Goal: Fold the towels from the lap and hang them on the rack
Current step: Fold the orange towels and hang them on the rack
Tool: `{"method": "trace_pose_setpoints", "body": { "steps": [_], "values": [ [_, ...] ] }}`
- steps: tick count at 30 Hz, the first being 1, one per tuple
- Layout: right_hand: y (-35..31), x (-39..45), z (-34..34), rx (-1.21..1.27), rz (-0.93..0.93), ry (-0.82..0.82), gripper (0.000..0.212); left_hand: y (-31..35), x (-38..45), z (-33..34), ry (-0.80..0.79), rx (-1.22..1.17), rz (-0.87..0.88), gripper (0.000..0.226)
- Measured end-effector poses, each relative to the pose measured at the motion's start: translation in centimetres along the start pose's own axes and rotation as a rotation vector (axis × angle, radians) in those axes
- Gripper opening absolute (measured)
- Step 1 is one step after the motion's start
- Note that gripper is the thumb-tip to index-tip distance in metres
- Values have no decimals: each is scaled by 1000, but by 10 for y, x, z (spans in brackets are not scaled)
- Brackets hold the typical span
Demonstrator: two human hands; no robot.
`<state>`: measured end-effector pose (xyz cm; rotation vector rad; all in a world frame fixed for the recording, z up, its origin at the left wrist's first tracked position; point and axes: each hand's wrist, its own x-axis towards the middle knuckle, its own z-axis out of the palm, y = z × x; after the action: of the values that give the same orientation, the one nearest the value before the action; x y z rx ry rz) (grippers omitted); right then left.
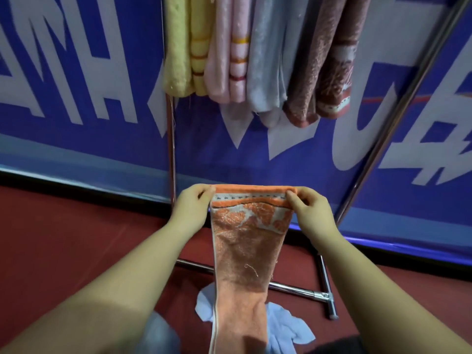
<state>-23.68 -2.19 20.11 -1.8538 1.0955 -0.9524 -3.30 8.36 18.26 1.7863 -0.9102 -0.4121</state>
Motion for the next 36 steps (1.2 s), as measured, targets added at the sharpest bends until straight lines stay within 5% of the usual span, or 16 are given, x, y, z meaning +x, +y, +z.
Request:
{"method": "trace_pose_setpoints", "body": {
  "steps": [7, 14, 29, 36],
  "values": [
    [22, 27, 13, 15, 140, 37, 11, -17, 25, 12, -42, -61, -141, 25],
    [20, 30, 35, 151, 245, 150, 13, -3, 15, 33, 28, -499, -357, 22],
    [-8, -9, 73, 52, 40, -18, 2, 10, -13, 60, 75, -621, -257, 4],
    [-13, -18, 66, 149, -11, -197, 33, 16, -17, 51, 47, -608, -175, 13]
  ]
}}
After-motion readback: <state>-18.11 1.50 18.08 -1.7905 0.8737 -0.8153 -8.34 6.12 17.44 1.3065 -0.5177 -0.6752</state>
